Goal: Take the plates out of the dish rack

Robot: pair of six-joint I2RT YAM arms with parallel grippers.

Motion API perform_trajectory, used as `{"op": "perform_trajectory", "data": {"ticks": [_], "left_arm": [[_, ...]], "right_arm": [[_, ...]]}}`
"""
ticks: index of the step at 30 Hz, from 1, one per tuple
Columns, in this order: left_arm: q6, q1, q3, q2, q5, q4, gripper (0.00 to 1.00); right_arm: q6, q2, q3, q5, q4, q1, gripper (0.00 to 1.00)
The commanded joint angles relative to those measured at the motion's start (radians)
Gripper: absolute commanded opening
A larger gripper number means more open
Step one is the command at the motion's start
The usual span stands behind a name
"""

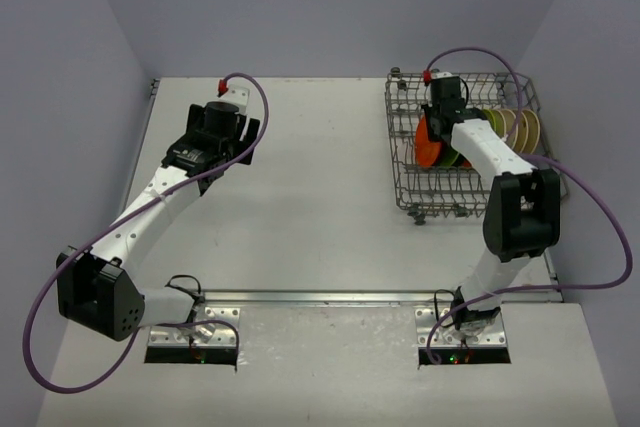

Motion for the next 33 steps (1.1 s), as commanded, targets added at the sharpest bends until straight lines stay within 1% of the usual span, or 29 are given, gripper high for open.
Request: {"op": "perform_trajectory", "data": {"ticks": [1, 7, 11, 13, 14, 17, 21, 22, 24, 26, 28, 30, 33], "left_arm": [[-0.021, -0.008, 0.004, -0.023, -0.022, 0.030, 1.00], [-0.021, -0.008, 0.028, -0.039, -0.023, 0.004, 1.00], [-0.018, -0.006, 0.074, -0.044, 0.000, -0.032, 1.00], [-0.009, -0.006, 0.107, -0.051, 0.035, -0.042, 1.00], [-0.005, -0.005, 0.122, -0.059, 0.067, -0.047, 1.00], [0.014, -0.003, 0.167, -0.088, 0.315, -0.065, 1.00], [-0.035, -0.003, 0.214, -0.116, 0.655, -0.061, 1.00], [-0.060, -0.003, 0.227, -0.113, 0.707, -0.059, 1.00], [-0.087, -0.003, 0.241, -0.101, 0.809, -0.059, 0.98], [-0.125, -0.005, 0.255, -0.072, 0.926, -0.057, 0.95], [-0.174, -0.005, 0.262, -0.050, 0.994, -0.049, 0.93], [-0.197, -0.004, 0.263, -0.025, 1.024, -0.039, 0.91], [-0.211, -0.007, 0.265, 0.004, 1.057, -0.034, 0.85]], "right_arm": [[0.015, -0.067, 0.051, 0.034, 0.005, 0.023, 0.00], [-0.011, -0.144, 0.131, 0.081, -0.012, 0.033, 0.00], [-0.072, -0.251, 0.136, 0.092, 0.035, 0.033, 0.00], [-0.091, -0.306, 0.133, 0.067, 0.050, 0.033, 0.00], [-0.094, -0.330, 0.130, 0.018, 0.048, 0.033, 0.00], [-0.057, -0.395, 0.126, -0.148, -0.003, 0.033, 0.00], [0.045, -0.454, 0.102, -0.456, -0.070, 0.033, 0.00], [0.077, -0.463, 0.090, -0.540, -0.079, 0.033, 0.00], [0.114, -0.471, 0.074, -0.625, -0.090, 0.034, 0.00], [0.165, -0.476, 0.048, -0.743, -0.108, 0.034, 0.00], [0.201, -0.483, 0.023, -0.834, -0.108, 0.042, 0.00], [0.212, -0.490, 0.003, -0.869, -0.108, 0.066, 0.00], [0.224, -0.500, -0.023, -0.899, -0.107, 0.106, 0.00]]}}
